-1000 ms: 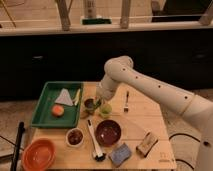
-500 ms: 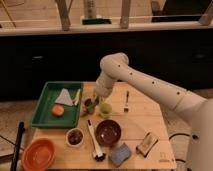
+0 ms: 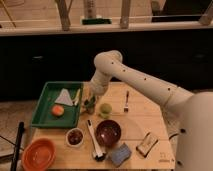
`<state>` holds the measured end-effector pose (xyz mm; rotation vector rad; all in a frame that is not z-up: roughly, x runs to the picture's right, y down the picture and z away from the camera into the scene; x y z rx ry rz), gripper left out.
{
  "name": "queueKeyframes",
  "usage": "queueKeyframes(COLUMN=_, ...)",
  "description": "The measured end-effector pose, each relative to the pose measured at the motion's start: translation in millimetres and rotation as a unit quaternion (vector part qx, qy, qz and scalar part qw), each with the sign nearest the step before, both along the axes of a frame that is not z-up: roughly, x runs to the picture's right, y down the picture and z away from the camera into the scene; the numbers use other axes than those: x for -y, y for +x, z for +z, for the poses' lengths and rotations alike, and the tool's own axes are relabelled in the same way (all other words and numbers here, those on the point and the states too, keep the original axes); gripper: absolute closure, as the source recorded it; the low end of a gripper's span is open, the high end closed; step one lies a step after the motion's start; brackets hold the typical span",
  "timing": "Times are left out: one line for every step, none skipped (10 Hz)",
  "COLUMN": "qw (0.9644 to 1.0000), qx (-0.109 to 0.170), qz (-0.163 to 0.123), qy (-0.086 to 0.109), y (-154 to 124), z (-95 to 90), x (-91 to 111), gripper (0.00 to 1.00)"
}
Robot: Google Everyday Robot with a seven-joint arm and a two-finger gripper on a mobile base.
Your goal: Place pepper in metal cup
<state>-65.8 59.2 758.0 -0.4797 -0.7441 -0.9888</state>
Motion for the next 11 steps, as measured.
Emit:
queueKeyframes(qw=1.0, qx=0.0, qz=-0.004, qy=-0.001, y=-2, z=1.2, x=1, gripper=1.0)
queueKeyframes(qw=1.0, qx=0.002, qz=-0.008, qy=-0.002, y=-5, z=3.4, x=1, gripper=1.0)
queueKeyframes(qw=0.9999, qx=0.003, qz=-0.012, qy=-0.002, y=-9, z=6.5, x=2, gripper=1.0)
queueKeyframes(qw=0.9999, qx=0.005, qz=-0.016, qy=-0.003, y=-14, z=8.5, x=3, gripper=1.0)
queueKeyframes(qw=0.9998, qx=0.006, qz=-0.019, qy=-0.003, y=-18, z=11.7, x=5, gripper=1.0)
queueKeyframes(qw=0.9997, qx=0.004, qz=-0.023, qy=-0.006, y=-19, z=16.1, x=5, gripper=1.0)
queueKeyframes(qw=0.9997, qx=0.003, qz=-0.024, qy=-0.007, y=-20, z=19.9, x=5, gripper=1.0)
queueKeyframes(qw=0.9996, qx=0.002, qz=-0.026, qy=-0.008, y=-21, z=22.8, x=5, gripper=1.0)
queueKeyframes(qw=0.9995, qx=0.002, qz=-0.03, qy=-0.01, y=-24, z=26.2, x=5, gripper=1.0)
queueKeyframes(qw=0.9994, qx=0.0, qz=-0.032, qy=-0.012, y=-24, z=29.1, x=4, gripper=1.0)
queueKeyframes(qw=0.9993, qx=-0.001, qz=-0.033, qy=-0.014, y=-23, z=30.6, x=4, gripper=1.0)
